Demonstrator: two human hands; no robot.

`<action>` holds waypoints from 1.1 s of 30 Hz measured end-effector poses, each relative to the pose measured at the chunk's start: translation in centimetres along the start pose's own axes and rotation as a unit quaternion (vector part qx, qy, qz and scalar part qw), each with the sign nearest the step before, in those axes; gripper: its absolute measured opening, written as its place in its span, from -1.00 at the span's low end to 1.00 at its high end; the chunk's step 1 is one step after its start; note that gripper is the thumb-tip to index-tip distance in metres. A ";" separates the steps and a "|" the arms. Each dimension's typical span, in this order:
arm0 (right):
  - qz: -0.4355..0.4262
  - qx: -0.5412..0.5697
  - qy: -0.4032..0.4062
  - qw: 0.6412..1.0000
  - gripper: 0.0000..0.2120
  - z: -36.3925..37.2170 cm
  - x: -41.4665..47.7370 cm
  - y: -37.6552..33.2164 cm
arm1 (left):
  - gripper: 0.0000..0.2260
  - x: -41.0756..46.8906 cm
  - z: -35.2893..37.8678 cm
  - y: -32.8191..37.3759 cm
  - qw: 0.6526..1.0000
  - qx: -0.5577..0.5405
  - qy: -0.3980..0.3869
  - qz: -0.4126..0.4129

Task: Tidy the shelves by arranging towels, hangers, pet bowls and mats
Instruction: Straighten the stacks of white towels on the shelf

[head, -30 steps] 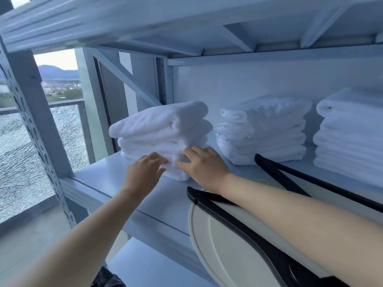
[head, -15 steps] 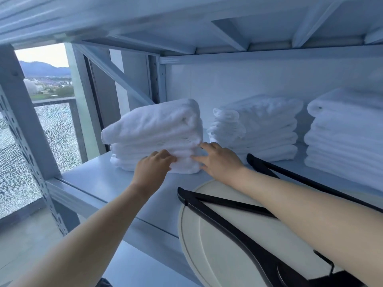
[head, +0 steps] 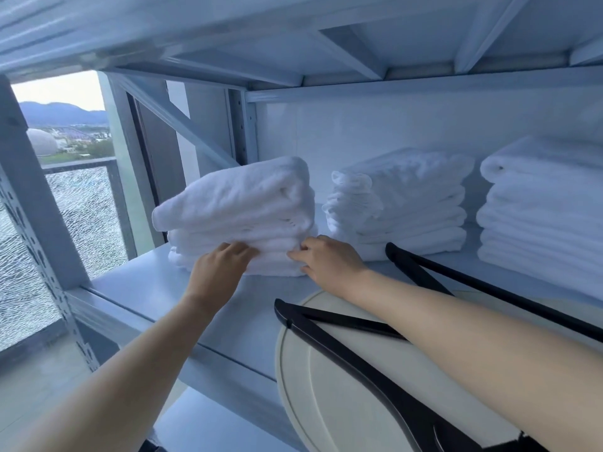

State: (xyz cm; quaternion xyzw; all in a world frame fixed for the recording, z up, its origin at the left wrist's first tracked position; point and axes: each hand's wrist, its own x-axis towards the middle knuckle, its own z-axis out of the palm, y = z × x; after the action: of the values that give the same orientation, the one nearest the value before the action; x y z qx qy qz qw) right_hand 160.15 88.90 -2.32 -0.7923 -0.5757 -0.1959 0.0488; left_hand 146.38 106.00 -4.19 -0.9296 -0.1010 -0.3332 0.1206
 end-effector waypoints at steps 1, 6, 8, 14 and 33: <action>0.003 0.005 -0.003 1.000 -0.69 0.1 0.1 0.0 | -0.55 0.1 0.0 0.0 1.000 0.003 -0.001 0.005; 0.018 0.023 -0.011 1.000 -0.64 0.5 0.4 0.2 | -0.47 -0.1 0.3 -0.4 0.999 0.009 -0.001 0.035; 0.017 0.023 -0.019 0.999 -0.65 0.5 0.5 0.3 | -0.45 0.2 0.3 -0.5 0.999 0.013 -0.006 0.030; 0.007 0.006 -0.046 0.999 -0.62 0.6 1.0 0.7 | -0.56 0.7 0.9 -1.0 0.999 -0.021 -0.024 -0.008; 0.000 0.094 -0.021 0.995 -0.54 1.2 1.5 2.8 | -0.55 -1.4 -3.3 2.1 0.990 0.126 -0.007 0.059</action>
State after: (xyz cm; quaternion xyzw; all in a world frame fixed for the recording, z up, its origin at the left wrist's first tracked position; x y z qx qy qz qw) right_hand 163.48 89.67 -2.41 -0.7882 -0.5925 -0.1243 0.1107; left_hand 143.88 102.88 -2.95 -0.9136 -0.0876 -0.3036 0.2559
